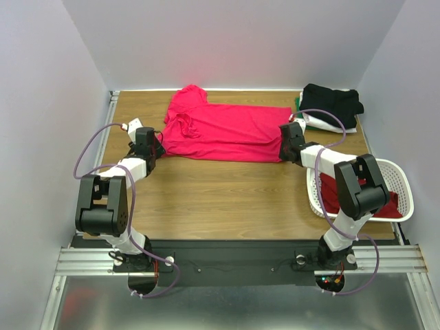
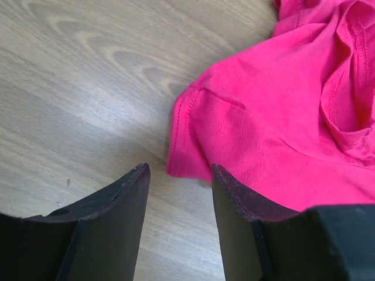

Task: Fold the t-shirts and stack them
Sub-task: Fold the tshirt

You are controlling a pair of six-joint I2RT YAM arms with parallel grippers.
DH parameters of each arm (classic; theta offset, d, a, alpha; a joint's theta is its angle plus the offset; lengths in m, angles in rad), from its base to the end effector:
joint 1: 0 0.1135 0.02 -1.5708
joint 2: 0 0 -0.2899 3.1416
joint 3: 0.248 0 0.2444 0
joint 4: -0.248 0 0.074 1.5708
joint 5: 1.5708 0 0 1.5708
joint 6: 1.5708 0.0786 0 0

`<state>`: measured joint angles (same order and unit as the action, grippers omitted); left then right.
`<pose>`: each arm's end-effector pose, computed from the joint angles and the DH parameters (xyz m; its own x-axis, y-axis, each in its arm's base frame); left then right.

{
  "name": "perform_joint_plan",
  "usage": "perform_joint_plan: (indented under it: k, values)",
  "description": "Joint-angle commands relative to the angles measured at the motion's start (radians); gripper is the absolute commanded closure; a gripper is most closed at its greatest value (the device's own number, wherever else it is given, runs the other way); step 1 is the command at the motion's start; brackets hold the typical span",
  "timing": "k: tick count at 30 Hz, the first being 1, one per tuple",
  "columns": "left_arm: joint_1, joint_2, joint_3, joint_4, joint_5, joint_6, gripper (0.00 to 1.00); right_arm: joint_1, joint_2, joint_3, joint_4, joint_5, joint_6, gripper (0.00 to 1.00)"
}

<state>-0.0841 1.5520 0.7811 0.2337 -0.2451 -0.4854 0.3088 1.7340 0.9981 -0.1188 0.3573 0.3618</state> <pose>0.3557 -0.0108 0.2044 -0.3921 -0.4212 -0.8178 -0.3496 0.8906 -0.2910 0.3703 0.0893 0.1736 -0.6955 0.1262 -0.7073 0.1927 0.9812 -0.0144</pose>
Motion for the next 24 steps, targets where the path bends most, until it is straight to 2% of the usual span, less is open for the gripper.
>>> perform_joint_plan:
  k: [1,18,20,21,22,24]
  values:
    - [-0.006,0.006,0.015,-0.019,-0.023,-0.016,0.43,-0.005,-0.048,-0.013,0.033,-0.012,-0.006,0.86]
    - [-0.006,0.117,0.096,-0.040,0.003,-0.015,0.48,-0.005,-0.062,-0.029,0.041,-0.009,-0.007,0.86]
    - [-0.006,0.129,0.112,-0.047,0.010,-0.009,0.53,-0.005,-0.063,-0.029,0.042,-0.006,-0.006,0.86]
    - [-0.006,0.132,0.115,-0.048,0.013,-0.007,0.58,-0.005,-0.063,-0.029,0.042,-0.007,-0.007,0.86]
    - [-0.006,0.137,0.119,-0.048,0.013,-0.005,0.66,-0.005,-0.065,-0.029,0.042,-0.006,-0.006,0.86]
    - [-0.006,0.141,0.125,-0.050,0.018,-0.001,0.72,-0.005,-0.067,-0.030,0.044,-0.007,-0.007,0.86]
